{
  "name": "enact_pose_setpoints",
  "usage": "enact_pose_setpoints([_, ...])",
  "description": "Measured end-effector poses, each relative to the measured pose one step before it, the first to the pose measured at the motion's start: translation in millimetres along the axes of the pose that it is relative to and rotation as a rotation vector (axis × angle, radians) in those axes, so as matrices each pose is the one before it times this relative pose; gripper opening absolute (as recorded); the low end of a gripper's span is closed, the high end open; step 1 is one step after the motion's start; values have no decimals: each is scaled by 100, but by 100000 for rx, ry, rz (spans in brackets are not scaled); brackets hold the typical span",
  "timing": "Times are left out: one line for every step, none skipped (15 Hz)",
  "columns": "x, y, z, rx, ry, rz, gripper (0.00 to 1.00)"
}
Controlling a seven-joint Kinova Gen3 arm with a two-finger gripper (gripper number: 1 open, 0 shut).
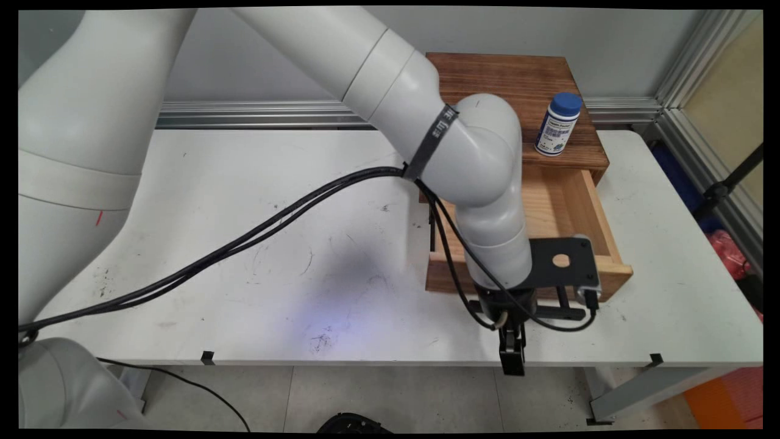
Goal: Open the drawer
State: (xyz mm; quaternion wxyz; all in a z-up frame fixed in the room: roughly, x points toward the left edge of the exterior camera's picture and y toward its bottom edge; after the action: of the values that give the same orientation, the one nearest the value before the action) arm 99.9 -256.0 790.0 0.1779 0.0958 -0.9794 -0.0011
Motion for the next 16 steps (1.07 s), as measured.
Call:
enact_pose_setpoints([17, 397, 6, -414, 109, 193, 100])
enact_pose_setpoints([12, 320, 1, -336, 82, 151, 100])
enact_pose_setpoints([12, 361, 1, -392, 106, 207, 100])
enact_pose_setpoints([21, 338, 1, -364, 90, 157, 100])
enact_pose_setpoints([28, 271, 1, -295, 70, 180, 100])
enact_pose_setpoints([24, 297, -1, -330, 85, 127, 100])
enact_pose_setpoints([35, 301, 6, -421, 107, 138, 100])
enact_pose_setpoints([21, 253, 4, -399, 68, 46, 100])
enact_pose_setpoints([7, 173, 5, -278, 39, 33, 100])
enact_pose_setpoints([11, 244, 9, -399, 52, 51, 100])
enact_pose_setpoints([16, 248, -6, -341, 130, 62, 100])
enact_pose_setpoints([8, 204, -9, -218, 111, 45, 100])
enact_pose_setpoints([8, 155, -19, -131, 115, 29, 100])
enact_pose_setpoints([-5, 98, -10, -92, 74, -44, 100])
enact_pose_setpoints([-8, 142, -21, -132, 76, -86, 100])
enact_pose_setpoints([-5, 167, -32, -195, 126, -79, 100])
